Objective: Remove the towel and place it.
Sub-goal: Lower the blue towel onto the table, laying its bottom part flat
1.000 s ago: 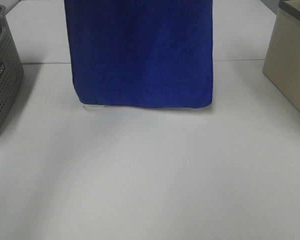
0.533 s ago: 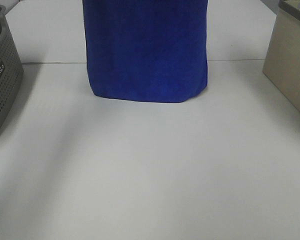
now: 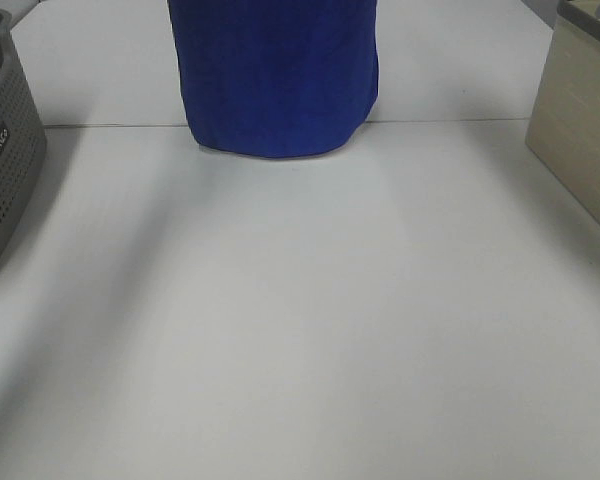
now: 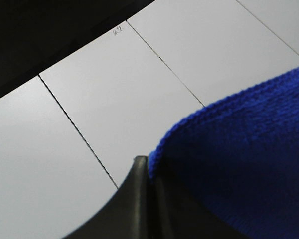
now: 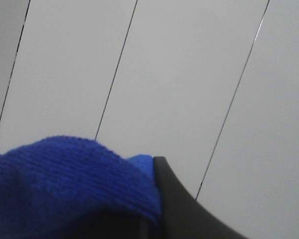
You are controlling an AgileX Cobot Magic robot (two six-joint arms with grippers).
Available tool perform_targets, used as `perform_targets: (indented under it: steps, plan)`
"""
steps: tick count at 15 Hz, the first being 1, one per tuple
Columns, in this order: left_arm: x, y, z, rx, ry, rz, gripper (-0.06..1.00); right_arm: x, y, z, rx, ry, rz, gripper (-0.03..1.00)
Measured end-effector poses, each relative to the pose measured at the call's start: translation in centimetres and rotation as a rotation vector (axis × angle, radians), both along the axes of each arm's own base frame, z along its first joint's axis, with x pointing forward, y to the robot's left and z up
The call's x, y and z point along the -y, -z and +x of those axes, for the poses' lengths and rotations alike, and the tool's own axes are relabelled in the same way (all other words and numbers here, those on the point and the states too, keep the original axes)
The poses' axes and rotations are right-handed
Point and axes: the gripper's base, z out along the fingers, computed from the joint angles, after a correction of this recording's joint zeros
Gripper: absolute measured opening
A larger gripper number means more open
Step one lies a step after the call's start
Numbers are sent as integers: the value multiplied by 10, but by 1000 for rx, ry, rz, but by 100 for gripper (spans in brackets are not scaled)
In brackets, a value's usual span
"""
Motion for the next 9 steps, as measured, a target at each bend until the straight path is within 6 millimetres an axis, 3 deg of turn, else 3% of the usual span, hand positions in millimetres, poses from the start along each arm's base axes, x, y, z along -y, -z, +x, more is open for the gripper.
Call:
perform_targets:
  steps: [2,5,9]
  plan:
    - [-1,6,4,-56,14,-43,0,3,8,4,-57,-2,-19,2]
    - [11,15,6,-279,-56,-84,0,16,15,0,-232,-21,-76,2]
    - [24,11,-21,-613,-261,21,0,28,14,-18,-438,-58,-141,2]
